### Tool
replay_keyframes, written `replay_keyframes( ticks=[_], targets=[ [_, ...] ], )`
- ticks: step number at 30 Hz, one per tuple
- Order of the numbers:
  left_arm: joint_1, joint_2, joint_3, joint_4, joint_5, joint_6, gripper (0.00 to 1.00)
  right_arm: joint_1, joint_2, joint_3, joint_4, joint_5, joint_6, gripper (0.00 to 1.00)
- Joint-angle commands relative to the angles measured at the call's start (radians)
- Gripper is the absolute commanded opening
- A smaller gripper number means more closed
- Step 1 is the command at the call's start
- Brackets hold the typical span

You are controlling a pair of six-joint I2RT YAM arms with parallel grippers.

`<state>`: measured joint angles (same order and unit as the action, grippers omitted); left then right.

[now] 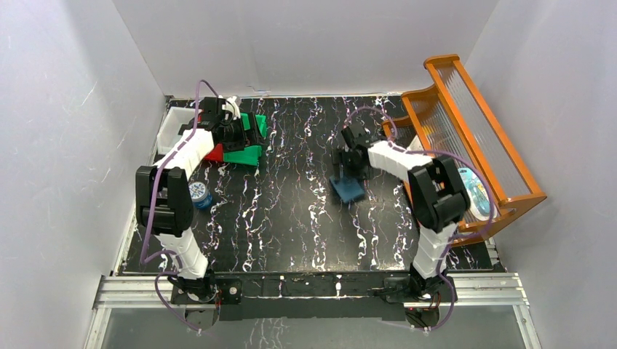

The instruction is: Take the credit cards out of the card holder

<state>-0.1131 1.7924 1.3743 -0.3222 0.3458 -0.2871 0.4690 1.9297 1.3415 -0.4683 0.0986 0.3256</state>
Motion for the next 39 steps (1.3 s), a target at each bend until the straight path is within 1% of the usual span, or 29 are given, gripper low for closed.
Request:
replay_keyframes(
  ticks=[1, 4, 6, 8, 11, 15, 18, 21, 25, 28, 33, 39],
  targets=[
    [-0.013, 0.019, 0.063, -0.019, 0.051, 0.045, 0.90, 0.040, -0.226, -0.211, 0.022, -0.209, 0.125, 0.90],
    [-0.023, 0.059, 0.100, -0.028, 0.052, 0.047, 0.88, 0.039, -0.363, -0.308, 0.108, -0.359, 0.198, 0.95],
    [-0.033, 0.090, 0.132, -0.040, 0.053, 0.052, 0.86, 0.039, -0.416, -0.323, 0.109, -0.373, 0.215, 0.98],
    [-0.042, 0.118, 0.163, -0.052, 0.038, 0.056, 0.86, 0.039, -0.457, -0.321, 0.098, -0.359, 0.218, 0.98],
    [-0.051, 0.169, 0.220, -0.080, 0.008, 0.067, 0.84, 0.039, -0.497, -0.300, 0.075, -0.315, 0.214, 0.98],
    [-0.072, 0.245, 0.309, -0.161, -0.011, 0.091, 0.82, 0.037, -0.539, -0.275, 0.054, -0.274, 0.218, 0.98],
    [-0.092, 0.271, 0.331, -0.189, -0.013, 0.108, 0.81, 0.036, -0.570, -0.267, 0.044, -0.232, 0.222, 0.98],
    [-0.119, 0.272, 0.334, -0.192, -0.006, 0.109, 0.81, 0.033, -0.600, -0.278, 0.036, -0.162, 0.229, 0.98],
    [-0.169, 0.274, 0.347, -0.193, -0.003, 0.111, 0.80, 0.031, -0.627, -0.298, 0.020, -0.033, 0.278, 0.98],
    [-0.209, 0.284, 0.365, -0.194, 0.002, 0.102, 0.80, 0.028, -0.632, -0.295, -0.020, 0.057, 0.307, 0.98],
    [-0.284, 0.306, 0.411, -0.193, 0.022, 0.067, 0.80, 0.025, -0.635, -0.299, -0.067, 0.120, 0.313, 0.98],
    [-0.369, 0.339, 0.473, -0.189, 0.054, 0.015, 0.80, 0.022, -0.677, -0.324, -0.103, 0.227, 0.390, 0.99]
  ],
)
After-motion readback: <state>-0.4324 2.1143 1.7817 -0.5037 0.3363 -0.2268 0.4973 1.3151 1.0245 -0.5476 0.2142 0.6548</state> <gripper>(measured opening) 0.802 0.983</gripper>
